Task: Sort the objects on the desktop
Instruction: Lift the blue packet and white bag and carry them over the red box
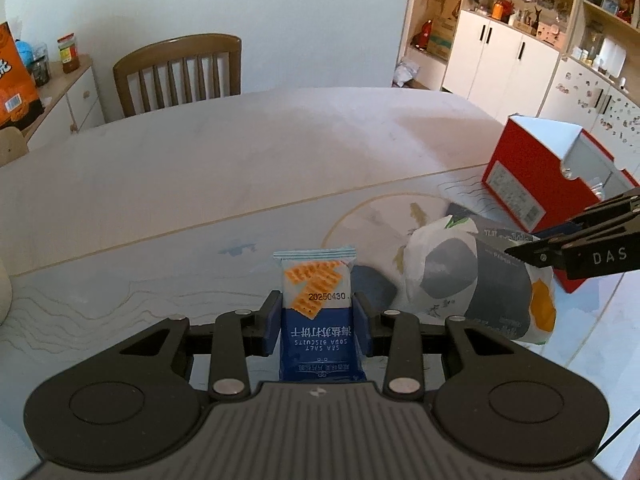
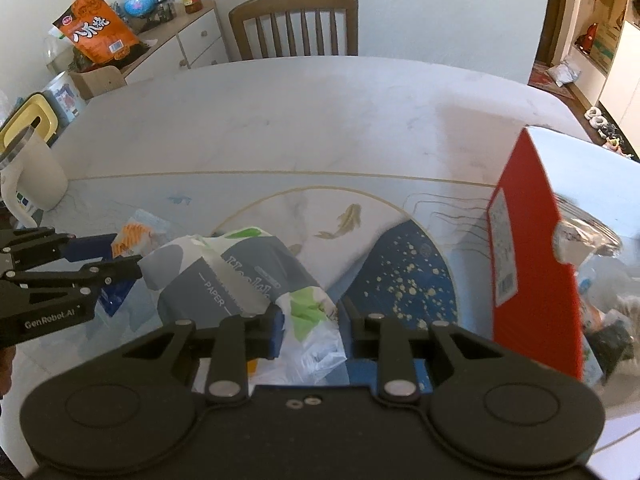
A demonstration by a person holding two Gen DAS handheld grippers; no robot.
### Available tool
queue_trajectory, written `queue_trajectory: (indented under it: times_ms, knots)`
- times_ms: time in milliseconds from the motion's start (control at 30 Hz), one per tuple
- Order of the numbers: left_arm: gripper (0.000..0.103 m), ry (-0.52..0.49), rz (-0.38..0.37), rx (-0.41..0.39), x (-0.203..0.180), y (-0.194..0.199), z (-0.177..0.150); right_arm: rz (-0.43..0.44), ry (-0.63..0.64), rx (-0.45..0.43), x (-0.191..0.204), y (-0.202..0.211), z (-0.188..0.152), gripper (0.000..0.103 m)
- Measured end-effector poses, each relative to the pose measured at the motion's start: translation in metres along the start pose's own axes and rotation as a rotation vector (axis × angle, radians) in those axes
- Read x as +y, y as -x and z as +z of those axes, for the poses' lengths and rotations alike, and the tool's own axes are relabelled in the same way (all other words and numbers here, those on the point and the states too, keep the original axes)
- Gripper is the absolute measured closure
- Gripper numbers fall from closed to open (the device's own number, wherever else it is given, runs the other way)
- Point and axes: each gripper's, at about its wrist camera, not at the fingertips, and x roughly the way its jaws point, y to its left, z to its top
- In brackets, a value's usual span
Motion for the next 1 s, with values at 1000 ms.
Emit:
queue_trajectory:
  times_ms: [1000]
  knots:
    - [0.067, -0.062, -0.126, -0.058, -0.086, 0.062, 0.025, -0.012, -0.055, -0.119, -0.046, 0.103, -0.041, 0.077]
